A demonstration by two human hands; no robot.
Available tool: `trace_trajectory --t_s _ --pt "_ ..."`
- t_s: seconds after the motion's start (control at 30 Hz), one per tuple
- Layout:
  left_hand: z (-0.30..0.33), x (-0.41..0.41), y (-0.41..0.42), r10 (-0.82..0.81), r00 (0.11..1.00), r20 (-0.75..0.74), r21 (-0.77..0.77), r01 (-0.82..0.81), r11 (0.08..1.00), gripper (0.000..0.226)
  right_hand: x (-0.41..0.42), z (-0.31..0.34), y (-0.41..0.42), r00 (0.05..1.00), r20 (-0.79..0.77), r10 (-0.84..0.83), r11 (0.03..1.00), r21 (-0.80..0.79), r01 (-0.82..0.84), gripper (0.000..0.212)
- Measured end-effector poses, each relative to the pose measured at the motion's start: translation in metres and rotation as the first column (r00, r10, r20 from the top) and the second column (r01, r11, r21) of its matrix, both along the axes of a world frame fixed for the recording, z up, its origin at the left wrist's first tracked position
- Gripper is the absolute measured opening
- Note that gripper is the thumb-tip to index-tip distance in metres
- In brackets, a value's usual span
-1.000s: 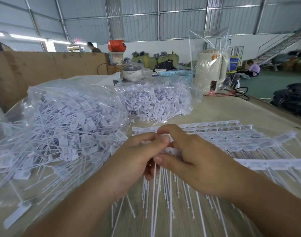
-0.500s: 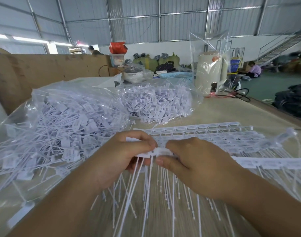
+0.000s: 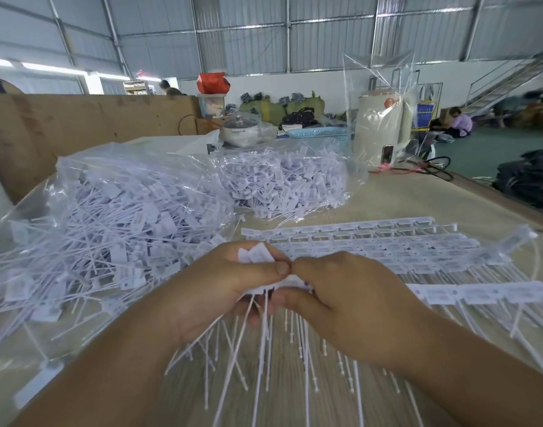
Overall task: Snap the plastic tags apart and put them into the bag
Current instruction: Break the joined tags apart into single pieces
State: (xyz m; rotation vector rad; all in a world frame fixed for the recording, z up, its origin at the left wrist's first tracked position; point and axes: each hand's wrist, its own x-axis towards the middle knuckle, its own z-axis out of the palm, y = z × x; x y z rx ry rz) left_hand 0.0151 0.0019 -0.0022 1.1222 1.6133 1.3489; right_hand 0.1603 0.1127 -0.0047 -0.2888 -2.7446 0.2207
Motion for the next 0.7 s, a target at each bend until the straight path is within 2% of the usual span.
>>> trace_trajectory --t_s 0.1,0.33,0.47,0.63,0.7 --pt "-0.002 0.003 0.002 0.0 0.999 0.044 0.112 -0.005 0.994 0.005 0.001 -0.001 0.003 0.998 -0.057 -0.032 0.999 -0.024 0.03 0.044" --pt "-0.01 0.018 0.013 0.254 0.963 0.092 0.318 -0.271 0.909 0.009 -0.004 -0.006 -0.004 0.964 -0.245 -0.109 0.994 -0.027 0.105 0.049" --pt "-0.008 0.024 0.017 0.317 0.924 0.216 0.327 -0.374 0.868 0.021 -0.009 -0.011 -0.013 0.928 -0.346 -0.136 0.987 0.034 0.157 0.032" --pt "-0.006 0.029 0.018 0.318 0.883 0.344 0.309 -0.427 0.85 0.012 -0.015 -0.016 -0.023 0.847 -0.506 -0.164 0.966 0.09 0.241 0.037" --pt "-0.006 0.031 0.018 0.319 0.866 0.384 0.307 -0.446 0.841 0.019 -0.015 -0.017 -0.024 0.824 -0.544 -0.156 0.968 0.084 0.238 0.036"
